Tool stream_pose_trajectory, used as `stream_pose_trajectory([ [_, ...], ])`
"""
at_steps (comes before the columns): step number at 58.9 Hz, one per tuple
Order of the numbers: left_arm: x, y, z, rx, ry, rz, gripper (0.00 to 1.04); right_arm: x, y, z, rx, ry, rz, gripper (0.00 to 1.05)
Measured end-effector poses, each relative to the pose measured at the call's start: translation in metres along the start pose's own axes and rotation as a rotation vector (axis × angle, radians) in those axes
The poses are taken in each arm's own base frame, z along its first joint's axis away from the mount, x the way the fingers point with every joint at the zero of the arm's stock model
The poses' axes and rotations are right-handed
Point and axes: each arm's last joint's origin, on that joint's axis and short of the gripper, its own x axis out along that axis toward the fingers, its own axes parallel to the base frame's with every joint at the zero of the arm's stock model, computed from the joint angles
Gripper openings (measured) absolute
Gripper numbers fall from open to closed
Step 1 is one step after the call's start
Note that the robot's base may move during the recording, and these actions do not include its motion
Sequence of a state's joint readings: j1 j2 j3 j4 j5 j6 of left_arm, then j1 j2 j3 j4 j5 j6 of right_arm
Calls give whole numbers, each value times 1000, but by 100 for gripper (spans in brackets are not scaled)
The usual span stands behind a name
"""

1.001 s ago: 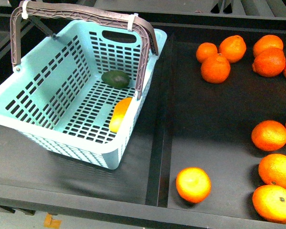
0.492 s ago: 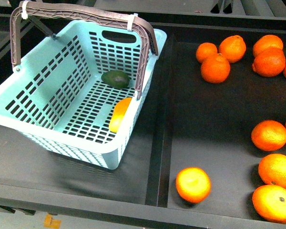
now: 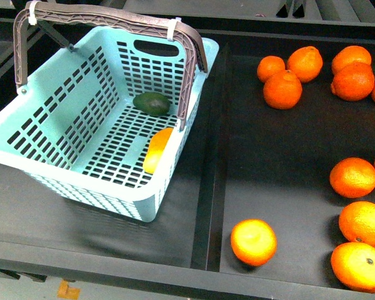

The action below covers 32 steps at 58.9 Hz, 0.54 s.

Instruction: Pick mango and avocado into basket

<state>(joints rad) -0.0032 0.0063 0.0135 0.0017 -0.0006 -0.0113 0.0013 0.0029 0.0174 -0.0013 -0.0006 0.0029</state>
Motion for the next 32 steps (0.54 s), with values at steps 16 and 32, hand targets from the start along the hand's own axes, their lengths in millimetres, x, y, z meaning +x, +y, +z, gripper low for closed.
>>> stream_pose_trajectory([
  [16,0,0,0,0,0,0,53,0,0,0,0,0,0,96],
  [32,0,0,0,1,0,0,96,0,0,0,0,0,0,96],
])
